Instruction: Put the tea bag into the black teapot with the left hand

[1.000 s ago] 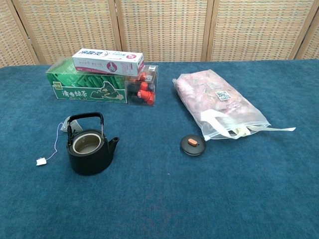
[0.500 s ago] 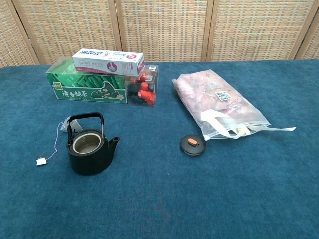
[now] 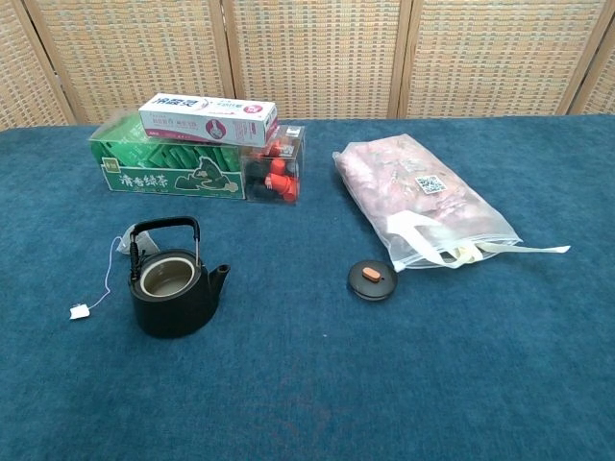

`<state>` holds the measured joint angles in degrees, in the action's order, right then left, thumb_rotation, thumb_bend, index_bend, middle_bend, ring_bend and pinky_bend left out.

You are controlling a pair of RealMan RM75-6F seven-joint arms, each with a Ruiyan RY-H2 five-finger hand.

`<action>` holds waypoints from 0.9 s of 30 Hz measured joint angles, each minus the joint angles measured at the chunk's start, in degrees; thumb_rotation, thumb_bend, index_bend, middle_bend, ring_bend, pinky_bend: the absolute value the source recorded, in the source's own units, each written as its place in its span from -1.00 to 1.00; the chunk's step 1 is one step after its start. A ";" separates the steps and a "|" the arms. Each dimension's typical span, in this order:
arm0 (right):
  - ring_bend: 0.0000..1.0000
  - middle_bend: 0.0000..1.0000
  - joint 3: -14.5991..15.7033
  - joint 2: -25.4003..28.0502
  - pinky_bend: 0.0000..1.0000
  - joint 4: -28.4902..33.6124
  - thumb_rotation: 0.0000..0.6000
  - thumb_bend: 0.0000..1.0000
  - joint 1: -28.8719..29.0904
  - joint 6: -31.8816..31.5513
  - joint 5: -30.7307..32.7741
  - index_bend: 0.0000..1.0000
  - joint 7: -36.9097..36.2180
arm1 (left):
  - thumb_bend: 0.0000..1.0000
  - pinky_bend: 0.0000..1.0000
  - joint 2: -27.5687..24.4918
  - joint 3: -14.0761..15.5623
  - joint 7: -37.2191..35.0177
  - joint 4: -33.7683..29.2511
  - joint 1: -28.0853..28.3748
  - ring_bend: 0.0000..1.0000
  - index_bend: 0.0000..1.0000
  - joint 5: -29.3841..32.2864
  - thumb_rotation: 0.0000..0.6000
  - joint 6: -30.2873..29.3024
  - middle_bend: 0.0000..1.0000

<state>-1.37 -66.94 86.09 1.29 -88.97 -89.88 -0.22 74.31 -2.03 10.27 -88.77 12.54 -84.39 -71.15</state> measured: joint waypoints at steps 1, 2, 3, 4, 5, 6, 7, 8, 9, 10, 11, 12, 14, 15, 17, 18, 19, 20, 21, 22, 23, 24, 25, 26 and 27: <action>-1.00 -0.85 -0.01 -0.01 -1.00 0.00 1.00 -1.00 0.02 0.05 0.01 -0.94 0.00 | -0.17 -1.00 0.49 -0.06 0.16 0.46 0.22 -1.00 -0.19 0.24 1.00 0.30 -1.00; -1.00 -0.85 -0.02 -0.03 -1.00 0.00 1.00 -1.00 0.04 0.09 0.02 -0.94 0.00 | -0.17 -1.00 1.11 -0.13 0.34 0.94 0.51 -1.00 -0.17 0.56 1.00 0.75 -1.00; -1.00 -0.85 -0.04 -0.05 -1.00 0.01 1.00 -1.00 0.06 0.13 0.02 -0.94 -0.01 | -0.17 -1.00 1.55 -0.18 0.43 1.21 0.72 -1.00 -0.15 0.78 1.00 1.05 -1.00; -1.00 -0.85 -0.05 -0.07 -1.00 0.00 1.00 -1.00 0.08 0.18 0.04 -0.94 -0.02 | -0.17 -1.00 2.09 -0.27 0.49 1.62 0.97 -1.00 -0.14 1.04 1.00 1.35 -1.00; -1.00 -0.85 -0.05 -0.07 -1.00 -0.02 1.00 -1.00 0.08 0.24 0.09 -0.94 -0.02 | -0.17 -1.00 2.52 -0.32 0.52 2.00 1.15 -1.00 -0.12 1.23 1.00 1.60 -1.00; -1.00 -0.85 -0.05 -0.07 -1.00 -0.04 1.00 -1.00 0.07 0.28 0.14 -0.94 -0.03 | -0.17 -1.00 2.97 -0.36 0.52 2.43 1.35 -1.00 -0.11 1.42 1.00 1.88 -1.00; -1.00 -0.85 -0.05 -0.06 -1.00 -0.07 1.00 -1.00 0.05 0.29 0.17 -0.94 -0.03 | -0.17 -1.00 3.41 -0.40 0.49 2.87 1.55 -1.00 -0.10 1.60 1.00 2.17 -1.00; -1.00 -0.85 -0.07 -0.06 -1.00 -0.08 1.00 -1.00 0.05 0.31 0.21 -0.94 -0.03 | -0.17 -1.00 3.98 -0.47 0.43 3.42 1.82 -1.00 -0.09 1.83 1.00 2.56 -1.00; -1.00 -0.85 -0.08 -0.05 -1.00 -0.08 1.00 -1.00 0.06 0.36 0.26 -0.94 -0.03 | -0.17 -1.00 4.38 -0.53 0.36 3.84 2.03 -1.00 -0.09 1.95 1.00 2.81 -1.00; -1.00 -0.85 -0.09 -0.04 -1.00 -0.07 1.00 -1.00 0.06 0.43 0.33 -0.94 -0.03 | -0.17 -1.00 4.96 -0.61 0.24 4.44 2.30 -1.00 -0.09 2.05 1.00 3.08 -1.00; -1.00 -0.85 -0.08 -0.04 -1.00 -0.04 1.00 -1.00 0.07 0.55 0.39 -0.94 -0.01 | -0.17 -1.00 5.44 -0.67 0.14 4.94 2.52 -1.00 -0.09 2.10 1.00 3.27 -1.00; -1.00 -0.85 -0.06 -0.03 -1.00 -0.01 1.00 -1.00 0.07 0.61 0.41 -0.94 0.01 | -0.17 -1.00 5.93 -0.73 0.05 5.46 2.74 -1.00 -0.09 2.13 1.00 3.45 -1.00; -1.00 -0.85 -0.04 -0.03 -1.00 0.04 1.00 -1.00 0.02 0.60 0.44 -0.94 0.04 | -0.17 -1.00 7.05 -0.85 -0.09 6.63 3.27 -1.00 -0.09 2.22 1.00 3.85 -1.00; -1.00 -0.85 -0.04 -0.03 -1.00 0.05 1.00 -1.00 -0.03 0.55 0.47 -0.94 0.05 | -0.17 -1.00 7.49 -0.91 -0.10 7.10 3.51 -1.00 -0.09 2.29 1.00 4.05 -1.00; -1.00 -0.85 -0.05 0.00 -1.00 0.04 1.00 -1.00 -0.13 0.47 0.56 -0.94 0.05 | -0.17 -1.00 8.36 -1.07 0.00 7.97 4.06 -1.00 -0.09 2.59 1.00 4.60 -1.00; -1.00 -0.85 -0.04 0.02 -1.00 0.05 1.00 -1.00 -0.17 0.47 0.60 -0.94 0.06 | -0.17 -1.00 8.64 -1.13 0.10 8.27 4.27 -1.00 -0.09 2.75 1.00 4.85 -1.00; -1.00 -0.85 -0.04 0.04 -1.00 0.05 1.00 -1.00 -0.21 0.46 0.64 -0.94 0.06 | -0.17 -1.00 9.02 -1.20 0.25 8.60 4.55 -1.00 -0.09 2.95 1.00 5.18 -1.00; -1.00 -0.85 -0.04 0.06 -1.00 0.07 1.00 -1.00 -0.25 0.44 0.66 -0.94 0.06 | -0.17 -1.00 9.32 -1.24 0.37 8.83 4.77 -1.00 -0.09 3.11 1.00 5.45 -1.00; -1.00 -0.85 -0.04 0.07 -1.00 0.08 1.00 -1.00 -0.28 0.40 0.68 -0.94 0.06 | -0.17 -1.00 9.59 -1.26 0.47 9.04 4.98 -1.00 -0.09 3.24 1.00 5.71 -1.00; -1.00 -0.85 -0.05 0.08 -1.00 0.09 1.00 -1.00 -0.32 0.37 0.72 -0.94 0.06 | -0.17 -1.00 9.95 -1.28 0.56 9.31 5.24 -1.00 -0.09 3.35 1.00 6.00 -1.00; -1.00 -0.85 -0.06 0.09 -1.00 0.09 1.00 -1.00 -0.35 0.36 0.77 -0.94 0.06 | -0.17 -1.00 10.22 -1.29 0.58 9.53 5.39 -1.00 -0.09 3.40 1.00 6.11 -1.00; -1.00 -0.85 -0.06 0.09 -1.00 0.09 1.00 -1.00 -0.36 0.39 0.79 -0.94 0.06 | -0.17 -1.00 10.48 -1.31 0.61 9.78 5.54 -1.00 -0.09 3.47 1.00 6.23 -1.00; -1.00 -0.85 -0.07 0.09 -1.00 0.09 1.00 -1.00 -0.36 0.43 0.82 -0.94 0.07 | -0.17 -1.00 10.87 -1.33 0.65 10.14 5.76 -1.00 -0.09 3.63 1.00 6.50 -1.00; -1.00 -0.85 -0.07 0.08 -1.00 0.09 1.00 -1.00 -0.38 0.44 0.85 -0.94 0.08 | -0.17 -1.00 11.18 -1.37 0.68 10.41 5.92 -1.00 -0.09 3.80 1.00 6.70 -1.00; -1.00 -0.85 -0.07 0.08 -1.00 0.07 1.00 -1.00 -0.40 0.43 0.87 -0.94 0.06 | -0.17 -1.00 11.46 -1.42 0.72 10.69 6.08 -1.00 -0.09 4.00 1.00 6.88 -1.00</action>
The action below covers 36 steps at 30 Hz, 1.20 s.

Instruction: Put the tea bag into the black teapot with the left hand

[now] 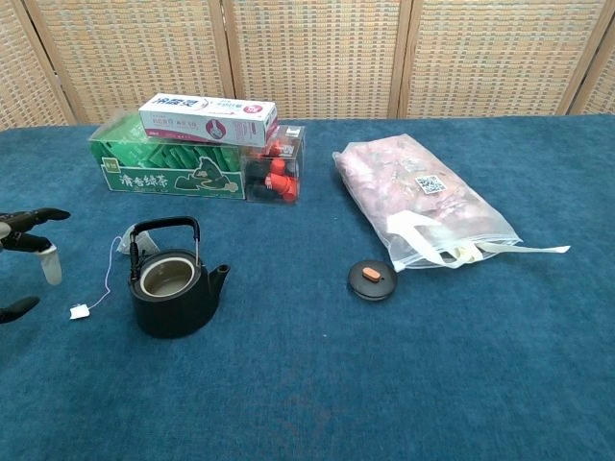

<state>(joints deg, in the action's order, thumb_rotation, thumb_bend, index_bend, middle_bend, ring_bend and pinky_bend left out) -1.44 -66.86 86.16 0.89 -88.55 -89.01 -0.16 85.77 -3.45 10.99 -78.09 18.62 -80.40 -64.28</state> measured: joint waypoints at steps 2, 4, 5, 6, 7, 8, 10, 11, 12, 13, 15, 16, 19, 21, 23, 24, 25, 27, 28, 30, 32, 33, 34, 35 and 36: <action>-1.00 -0.85 0.00 0.00 -1.00 -0.05 1.00 -1.00 -0.11 -0.08 0.06 -0.94 -0.06 | -0.17 -1.00 0.57 -0.10 0.19 0.51 0.28 -1.00 -0.09 0.55 1.00 0.39 -1.00; -1.00 -0.85 0.01 0.00 -1.00 -0.09 1.00 -1.00 -0.20 -0.12 0.12 -0.94 -0.09 | -0.17 -1.00 1.13 -0.18 0.31 0.87 0.54 -1.00 -0.09 0.99 1.00 0.72 -1.00; -1.00 -0.85 0.01 0.02 -1.00 -0.11 1.00 -1.00 -0.24 -0.15 0.15 -0.94 -0.10 | -0.17 -1.00 1.34 -0.20 0.38 1.02 0.66 -1.00 -0.09 1.15 1.00 0.87 -1.00; -1.00 -0.85 0.00 0.03 -1.00 -0.11 1.00 -1.00 -0.26 -0.17 0.16 -0.94 -0.10 | -0.17 -1.00 1.54 -0.21 0.46 1.17 0.77 -1.00 -0.09 1.27 1.00 0.98 -1.00; -1.00 -0.85 -0.01 0.04 -1.00 -0.10 1.00 -1.00 -0.28 -0.19 0.16 -0.94 -0.09 | -0.17 -1.00 1.73 -0.19 0.53 1.30 0.85 -1.00 -0.09 1.36 1.00 1.07 -1.00; -1.00 -0.85 -0.01 0.05 -1.00 -0.09 1.00 -1.00 -0.31 -0.22 0.17 -0.94 -0.09 | -0.17 -1.00 1.99 -0.14 0.60 1.44 0.93 -1.00 -0.09 1.48 1.00 1.17 -1.00; -1.00 -0.85 -0.01 0.08 -1.00 -0.09 1.00 -1.00 -0.35 -0.20 0.23 -0.94 -0.07 | -0.17 -1.00 2.48 -0.13 0.72 1.72 1.11 -1.00 -0.08 1.68 1.00 1.24 -1.00; -1.00 -0.85 -0.01 0.10 -1.00 -0.09 1.00 -1.00 -0.38 -0.18 0.27 -0.94 -0.09 | -0.17 -1.00 2.67 -0.15 0.77 1.82 1.23 -1.00 -0.08 1.82 1.00 1.33 -1.00; -1.00 -0.85 -0.01 0.12 -1.00 -0.10 1.00 -1.00 -0.41 -0.19 0.27 -0.94 -0.10 | -0.17 -1.00 2.82 -0.17 0.83 1.88 1.33 -1.00 -0.08 1.96 1.00 1.42 -1.00; -1.00 -0.85 -0.01 0.12 -1.00 -0.11 1.00 -1.00 -0.42 -0.20 0.29 -0.94 -0.10 | -0.17 -1.00 3.00 -0.20 0.93 1.94 1.46 -1.00 -0.07 2.11 1.00 1.51 -1.00; -1.00 -0.85 -0.04 0.14 -1.00 -0.14 1.00 -1.00 -0.46 -0.21 0.35 -0.94 -0.12 | -0.17 -1.00 3.24 -0.15 1.10 1.97 1.59 -1.00 -0.07 2.25 1.00 1.65 -1.00; -1.00 -0.85 -0.04 0.13 -1.00 -0.15 1.00 -1.00 -0.48 -0.19 0.39 -0.94 -0.14 | -0.17 -1.00 3.40 -0.10 1.17 1.92 1.67 -1.00 -0.06 2.32 1.00 1.73 -1.00; -1.00 -0.85 -0.04 0.08 -1.00 -0.24 1.00 -1.00 -0.56 -0.19 0.48 -0.94 -0.31 | -0.17 -1.00 3.83 -0.03 1.47 2.01 1.86 -1.00 -0.06 2.55 1.00 1.86 -1.00; -1.00 -0.85 -0.02 0.07 -1.00 -0.33 1.00 -1.00 -0.65 -0.21 0.56 -0.94 -0.40 | -0.17 -1.00 3.98 0.00 1.55 2.07 1.90 -1.00 -0.06 2.71 1.00 1.93 -1.00; -1.00 -0.85 -0.02 0.06 -1.00 -0.48 1.00 -1.00 -0.76 -0.24 0.71 -0.94 -0.55 | -0.17 -1.00 4.25 -0.02 1.74 2.18 1.92 -1.00 -0.05 3.03 1.00 1.94 -1.00; -1.00 -0.85 -0.02 0.06 -1.00 -0.55 1.00 -1.00 -0.80 -0.24 0.77 -0.94 -0.63 | -0.17 -1.00 4.31 -0.02 1.84 2.21 1.93 -1.00 -0.05 3.14 1.00 1.96 -1.00; -1.00 -0.85 -0.02 0.06 -1.00 -0.61 1.00 -1.00 -0.85 -0.25 0.81 -0.94 -0.70 | -0.17 -1.00 4.45 -0.03 2.03 2.26 1.96 -1.00 -0.05 3.37 1.00 2.02 -1.00; -1.00 -0.85 -0.01 0.01 -1.00 -0.75 1.00 -1.00 -0.95 -0.36 0.83 -0.94 -0.88 | -0.17 -1.00 4.63 -0.04 2.31 2.31 2.03 -1.00 -0.05 3.62 1.00 2.10 -1.00; -1.00 -0.85 -0.01 0.00 -1.00 -0.78 1.00 -1.00 -0.99 -0.42 0.83 -0.94 -0.93 | -0.17 -1.00 4.74 -0.04 2.51 2.32 2.05 -1.00 -0.05 3.76 1.00 2.09 -1.00; -1.00 -0.85 0.00 -0.01 -1.00 -0.86 1.00 -1.00 -1.11 -0.53 0.83 -0.94 -1.00 | -0.17 -1.00 4.92 -0.03 2.77 2.33 2.11 -1.00 -0.05 3.97 1.00 2.08 -1.00; -1.00 -0.85 0.00 0.00 -1.00 -0.89 1.00 -1.00 -1.18 -0.56 0.86 -0.94 -1.06 | -0.17 -1.00 5.08 -0.03 2.99 2.35 2.21 -1.00 -0.05 4.19 1.00 2.12 -1.00; -1.00 -0.85 0.00 0.01 -1.00 -0.90 1.00 -1.00 -1.20 -0.57 0.88 -0.94 -1.06 | -0.17 -1.00 5.14 -0.03 3.05 2.39 2.24 -1.00 -0.05 4.29 1.00 2.13 -1.00; -1.00 -0.85 0.00 0.02 -1.00 -0.91 1.00 -1.00 -1.24 -0.58 0.90 -0.94 -1.06 | -0.17 -1.00 5.21 -0.01 3.12 2.44 2.27 -1.00 -0.05 4.41 1.00 2.15 -1.00; -1.00 -0.85 0.00 0.02 -1.00 -0.92 1.00 -1.00 -1.28 -0.59 0.92 -0.94 -1.11 | -0.17 -1.00 5.25 0.01 3.14 2.45 2.30 -1.00 -0.05 4.50 1.00 2.19 -1.00; -1.00 -0.85 0.00 0.00 -1.00 -0.94 1.00 -1.00 -1.30 -0.58 0.94 -0.94 -1.12 | -0.17 -1.00 5.28 0.04 3.15 2.45 2.33 -1.00 -0.04 4.59 1.00 2.26 -1.00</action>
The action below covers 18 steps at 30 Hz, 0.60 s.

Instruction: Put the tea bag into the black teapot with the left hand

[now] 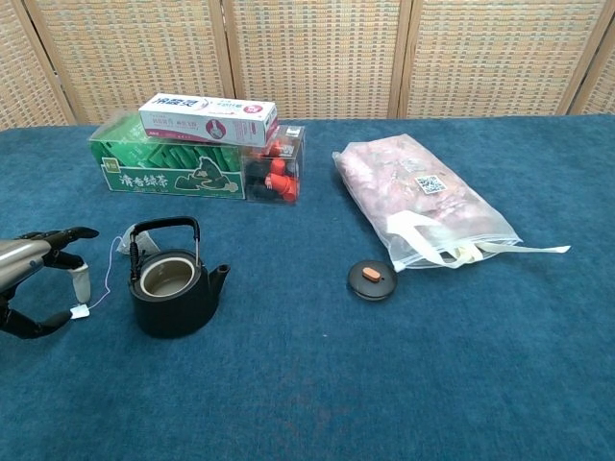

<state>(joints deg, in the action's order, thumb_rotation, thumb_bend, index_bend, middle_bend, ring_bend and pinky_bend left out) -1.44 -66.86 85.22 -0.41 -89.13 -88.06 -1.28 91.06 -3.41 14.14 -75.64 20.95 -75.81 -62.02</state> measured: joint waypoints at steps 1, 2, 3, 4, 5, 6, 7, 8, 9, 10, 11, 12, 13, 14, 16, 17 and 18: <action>-1.00 -0.85 0.00 -0.03 -1.00 -0.03 1.00 -1.00 -0.02 0.02 0.03 -0.94 -0.01 | -0.17 -1.00 0.04 0.04 0.03 0.02 0.04 -1.00 -0.03 0.11 1.00 0.08 -1.00; -1.00 -0.85 0.01 -0.05 -1.00 -0.07 1.00 -1.00 -0.03 0.09 0.09 -0.94 -0.04 | -0.17 -1.00 0.07 0.08 0.10 0.06 0.08 -1.00 -0.03 0.15 1.00 0.13 -1.00; -1.00 -0.85 -0.01 -0.08 -1.00 -0.10 1.00 -1.00 -0.03 0.17 0.15 -0.94 -0.08 | -0.17 -1.00 0.11 0.09 0.17 0.10 0.11 -1.00 -0.02 0.22 1.00 0.16 -1.00; -1.00 -0.85 -0.03 -0.10 -1.00 -0.13 1.00 -1.00 -0.02 0.19 0.18 -0.94 -0.11 | -0.17 -1.00 0.18 0.10 0.28 0.18 0.16 -1.00 -0.02 0.36 1.00 0.19 -1.00; -1.00 -0.85 -0.06 -0.12 -1.00 -0.18 1.00 -1.00 -0.03 0.21 0.22 -0.94 -0.15 | -0.17 -1.00 0.24 0.10 0.35 0.24 0.18 -1.00 -0.02 0.49 1.00 0.23 -1.00; -1.00 -0.85 -0.08 -0.12 -1.00 -0.20 1.00 -1.00 -0.03 0.22 0.23 -0.94 -0.17 | -0.17 -1.00 0.30 0.10 0.42 0.29 0.21 -1.00 -0.01 0.63 1.00 0.31 -1.00; -1.00 -0.85 -0.08 -0.11 -1.00 -0.23 1.00 -1.00 -0.05 0.21 0.25 -0.94 -0.20 | -0.17 -1.00 0.37 0.12 0.53 0.36 0.25 -1.00 -0.01 0.83 1.00 0.47 -1.00; -1.00 -0.85 -0.10 -0.11 -1.00 -0.27 1.00 -1.00 -0.08 0.22 0.30 -0.94 -0.23 | -0.17 -1.00 0.42 0.14 0.64 0.40 0.29 -1.00 -0.01 0.97 1.00 0.58 -1.00; -1.00 -0.85 -0.11 -0.10 -1.00 -0.29 1.00 -1.00 -0.10 0.22 0.34 -0.94 -0.25 | -0.17 -1.00 0.48 0.16 0.76 0.43 0.32 -1.00 0.00 1.10 1.00 0.67 -1.00; -1.00 -0.85 -0.13 -0.10 -1.00 -0.31 1.00 -1.00 -0.12 0.21 0.36 -0.94 -0.29 | -0.17 -1.00 0.55 0.20 0.87 0.43 0.37 -1.00 0.01 1.20 1.00 0.73 -1.00; -1.00 -0.85 -0.13 -0.11 -1.00 -0.35 1.00 -1.00 -0.16 0.20 0.39 -0.94 -0.32 | -0.17 -1.00 0.59 0.21 0.91 0.41 0.40 -1.00 0.02 1.26 1.00 0.72 -1.00; -1.00 -0.85 -0.13 -0.12 -1.00 -0.37 1.00 -1.00 -0.18 0.22 0.42 -0.94 -0.32 | -0.17 -1.00 0.62 0.22 0.94 0.40 0.41 -1.00 0.03 1.32 1.00 0.72 -1.00; -1.00 -0.85 -0.13 -0.13 -1.00 -0.39 1.00 -1.00 -0.19 0.24 0.45 -0.94 -0.33 | -0.17 -1.00 0.62 0.28 0.98 0.37 0.42 -1.00 0.03 1.42 1.00 0.75 -1.00; -1.00 -0.85 -0.13 -0.13 -1.00 -0.43 1.00 -1.00 -0.23 0.23 0.47 -0.94 -0.37 | -0.17 -1.00 0.62 0.32 0.98 0.33 0.42 -1.00 0.04 1.47 1.00 0.77 -0.99; -1.00 -0.85 -0.14 -0.14 -1.00 -0.47 1.00 -1.00 -0.28 0.16 0.45 -0.94 -0.40 | -0.17 -1.00 0.60 0.42 0.97 0.28 0.42 -1.00 0.04 1.56 1.00 0.79 -0.99; -1.00 -0.85 -0.14 -0.15 -1.00 -0.49 1.00 -1.00 -0.30 0.14 0.43 -0.94 -0.42 | -0.17 -1.00 0.60 0.46 0.97 0.27 0.42 -1.00 0.04 1.59 1.00 0.81 -0.99; -1.00 -0.85 -0.13 -0.16 -1.00 -0.50 1.00 -1.00 -0.31 0.13 0.41 -0.94 -0.43 | -0.17 -1.00 0.59 0.51 0.96 0.25 0.41 -1.00 0.04 1.63 1.00 0.84 -0.99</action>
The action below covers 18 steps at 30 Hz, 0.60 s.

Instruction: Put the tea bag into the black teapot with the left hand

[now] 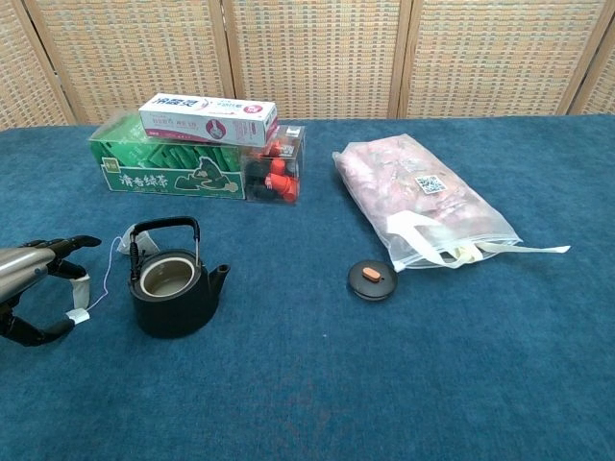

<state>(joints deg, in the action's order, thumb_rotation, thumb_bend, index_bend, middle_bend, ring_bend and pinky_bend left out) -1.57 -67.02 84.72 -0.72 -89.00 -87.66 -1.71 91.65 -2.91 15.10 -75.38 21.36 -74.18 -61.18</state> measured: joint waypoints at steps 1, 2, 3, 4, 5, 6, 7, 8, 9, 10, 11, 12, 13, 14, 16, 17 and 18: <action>-1.00 -0.85 0.00 0.00 -1.00 0.00 1.00 -1.00 -0.02 -0.02 -0.02 -0.94 0.00 | -0.17 -1.00 0.01 0.06 -0.01 -0.02 0.00 -1.00 0.04 0.03 1.00 0.00 -0.99; -1.00 -0.85 -0.01 -0.01 -1.00 0.00 1.00 -1.00 -0.04 -0.04 -0.01 -0.94 0.00 | -0.17 -1.00 0.02 0.09 0.00 -0.03 0.01 -1.00 0.04 0.03 1.00 0.00 -0.99; -1.00 -0.85 0.00 0.00 -1.00 -0.02 1.00 -1.00 -0.07 -0.05 0.00 -0.94 -0.03 | -0.17 -1.00 0.02 0.09 0.01 -0.05 0.05 -1.00 0.04 0.04 1.00 0.00 -0.99; -1.00 -0.85 0.00 0.00 -1.00 -0.04 1.00 -1.00 -0.10 -0.07 0.01 -0.94 -0.06 | -0.17 -1.00 0.04 0.09 0.02 -0.06 0.08 -1.00 0.04 0.05 1.00 -0.03 -0.99; -1.00 -0.85 0.00 0.01 -1.00 -0.05 1.00 -1.00 -0.13 -0.08 0.02 -0.94 -0.08 | -0.17 -1.00 0.07 0.07 0.00 -0.07 0.11 -1.00 0.04 0.05 1.00 -0.05 -0.99; -1.00 -0.85 0.00 0.02 -1.00 -0.05 1.00 -1.00 -0.15 -0.08 0.04 -0.94 -0.09 | -0.17 -1.00 0.10 0.06 -0.03 -0.09 0.15 -1.00 0.04 0.06 1.00 -0.03 -0.99; -1.00 -0.85 0.00 0.02 -1.00 -0.05 1.00 -1.00 -0.17 -0.09 0.05 -0.94 -0.11 | -0.17 -1.00 0.13 0.05 -0.07 -0.14 0.22 -1.00 0.05 0.08 1.00 0.03 -0.98; -1.00 -0.85 -0.01 0.03 -1.00 -0.04 1.00 -1.00 -0.19 -0.09 0.08 -0.94 -0.14 | -0.17 -1.00 0.17 0.05 -0.09 -0.18 0.28 -1.00 0.05 0.08 1.00 0.07 -0.97; -1.00 -0.85 -0.01 0.03 -1.00 -0.05 1.00 -1.00 -0.22 -0.09 0.12 -0.94 -0.17 | -0.17 -1.00 0.21 0.05 -0.12 -0.20 0.32 -1.00 0.06 0.04 1.00 0.06 -0.97; -1.00 -0.85 -0.02 0.03 -1.00 -0.08 1.00 -1.00 -0.27 -0.10 0.17 -0.94 -0.23 | -0.17 -1.00 0.31 0.06 -0.24 -0.21 0.36 -1.00 0.07 -0.04 1.00 0.00 -0.96; -1.00 -0.85 -0.03 0.02 -1.00 -0.11 1.00 -1.00 -0.31 -0.10 0.22 -0.94 -0.27 | -0.17 -1.00 0.42 0.08 -0.30 -0.18 0.40 -1.00 0.08 -0.10 1.00 -0.04 -0.96; -1.00 -0.85 -0.04 0.01 -1.00 -0.13 1.00 -1.00 -0.33 -0.08 0.26 -0.94 -0.29 | -0.17 -1.00 0.49 0.09 -0.29 -0.12 0.44 -1.00 0.08 -0.12 1.00 -0.06 -0.96; -1.00 -0.85 -0.04 0.01 -1.00 -0.15 1.00 -1.00 -0.34 -0.05 0.29 -0.94 -0.31 | -0.17 -1.00 0.58 0.11 -0.24 -0.04 0.51 -1.00 0.09 -0.10 1.00 -0.04 -0.96; -1.00 -0.85 -0.04 0.01 -1.00 -0.16 1.00 -1.00 -0.35 0.02 0.36 -0.94 -0.33 | -0.17 -1.00 0.62 0.12 -0.22 -0.02 0.54 -1.00 0.09 -0.06 1.00 0.02 -0.95; -1.00 -0.85 -0.06 0.03 -1.00 -0.17 1.00 -1.00 -0.37 0.07 0.43 -0.94 -0.39 | -0.15 -1.00 0.69 0.12 -0.19 0.01 0.66 -1.00 0.11 0.07 1.00 0.23 -0.94; -1.00 -0.85 -0.08 0.03 -1.00 -0.16 1.00 -1.00 -0.38 0.08 0.44 -0.94 -0.41 | -0.12 -1.00 0.72 0.11 -0.26 -0.01 0.71 -1.00 0.12 0.13 1.00 0.35 -0.94; -1.00 -0.85 -0.09 0.04 -1.00 -0.17 1.00 -1.00 -0.38 0.09 0.45 -0.94 -0.43 | -0.09 -1.00 0.76 0.10 -0.39 -0.03 0.76 -1.00 0.14 0.17 1.00 0.39 -0.93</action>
<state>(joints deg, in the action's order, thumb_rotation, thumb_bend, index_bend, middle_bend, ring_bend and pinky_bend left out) -1.67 -66.98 84.56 -1.11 -88.90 -87.20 -2.14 92.41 -2.80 14.71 -75.41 22.12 -74.00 -60.79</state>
